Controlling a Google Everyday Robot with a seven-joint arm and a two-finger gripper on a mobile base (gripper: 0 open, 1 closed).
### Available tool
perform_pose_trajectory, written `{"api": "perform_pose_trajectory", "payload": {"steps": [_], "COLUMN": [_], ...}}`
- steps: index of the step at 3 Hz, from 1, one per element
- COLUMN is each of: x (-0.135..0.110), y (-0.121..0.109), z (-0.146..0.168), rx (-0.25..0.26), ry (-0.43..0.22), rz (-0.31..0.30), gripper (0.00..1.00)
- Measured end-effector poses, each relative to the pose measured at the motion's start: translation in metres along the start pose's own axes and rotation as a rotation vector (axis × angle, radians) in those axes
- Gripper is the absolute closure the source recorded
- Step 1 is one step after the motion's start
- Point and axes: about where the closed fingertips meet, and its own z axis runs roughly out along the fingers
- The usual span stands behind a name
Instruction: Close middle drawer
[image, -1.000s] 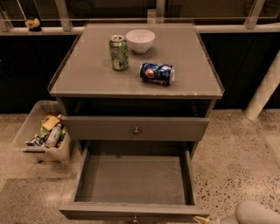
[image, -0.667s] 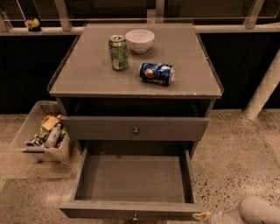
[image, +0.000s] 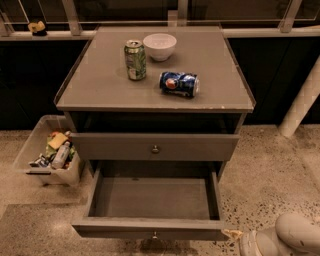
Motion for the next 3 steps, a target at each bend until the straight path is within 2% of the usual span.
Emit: {"api": "perform_pose_trajectory", "payload": {"steps": [1,2,3], "x": [0.007,-0.001,-0.021], "y": [-0.025,-0.073,-0.110], "z": [0.013,0.006,-0.017], "rx": [-0.030,0.014,0.093], "ry": [-0.001,-0.013,-0.021], "rz": [-0.029,-0.078,-0.112], "gripper": [0.00,0.00,0.00]}}
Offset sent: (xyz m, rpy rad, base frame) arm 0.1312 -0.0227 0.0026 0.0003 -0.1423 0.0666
